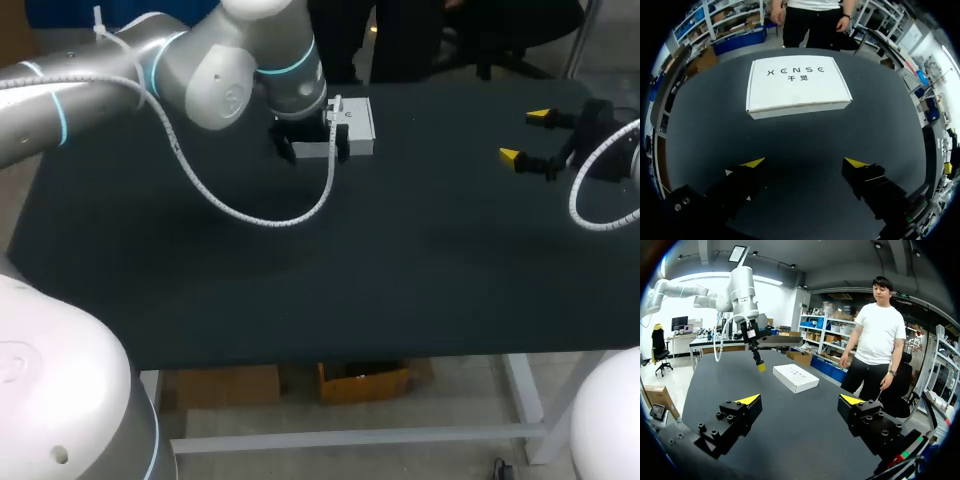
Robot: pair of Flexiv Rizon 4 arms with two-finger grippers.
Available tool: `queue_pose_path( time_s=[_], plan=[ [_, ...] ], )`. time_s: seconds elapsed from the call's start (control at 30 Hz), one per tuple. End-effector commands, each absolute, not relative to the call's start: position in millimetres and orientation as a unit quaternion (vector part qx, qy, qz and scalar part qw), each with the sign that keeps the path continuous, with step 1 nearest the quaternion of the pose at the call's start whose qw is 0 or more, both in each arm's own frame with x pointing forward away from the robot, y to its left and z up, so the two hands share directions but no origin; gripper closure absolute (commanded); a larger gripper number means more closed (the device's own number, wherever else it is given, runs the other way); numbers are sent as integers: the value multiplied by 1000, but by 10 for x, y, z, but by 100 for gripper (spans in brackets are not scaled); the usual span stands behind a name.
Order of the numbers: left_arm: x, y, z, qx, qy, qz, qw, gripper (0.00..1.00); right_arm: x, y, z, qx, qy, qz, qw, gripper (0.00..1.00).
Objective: Assemble the packaging by folding the flat box into shape, placing the metal phone stand inside, and closing the box properly
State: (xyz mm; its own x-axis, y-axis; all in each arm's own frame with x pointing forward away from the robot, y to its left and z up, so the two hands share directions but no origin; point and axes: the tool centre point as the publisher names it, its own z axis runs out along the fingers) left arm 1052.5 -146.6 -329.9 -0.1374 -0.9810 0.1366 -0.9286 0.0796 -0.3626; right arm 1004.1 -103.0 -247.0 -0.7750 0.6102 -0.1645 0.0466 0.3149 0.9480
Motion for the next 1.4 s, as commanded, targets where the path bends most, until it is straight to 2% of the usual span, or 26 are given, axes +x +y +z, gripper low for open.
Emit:
queue_pose_path(
  time_s=[0.03,0.4,0.93,1.0,1.1,1.4],
  plan=[
    [9763,-1138,-3145,-611,707,-326,143,0,10035,-1043,-2471,212,768,547,258,0],
    [9402,-960,-3063,-536,744,-375,136,0,10035,-1043,-2471,212,768,547,258,0],
    [9402,-960,-3063,-536,744,-375,136,0,10035,-1043,-2471,212,768,547,258,0],
    [9366,-919,-3089,-518,730,-397,203,0,10035,-1043,-2471,212,768,547,258,0],
    [9421,-788,-3083,-501,720,-417,237,0,10035,-1043,-2471,212,768,547,258,0],
    [9506,-597,-2869,-409,745,-469,239,0,10035,-1043,-2471,212,768,547,258,0]
  ],
)
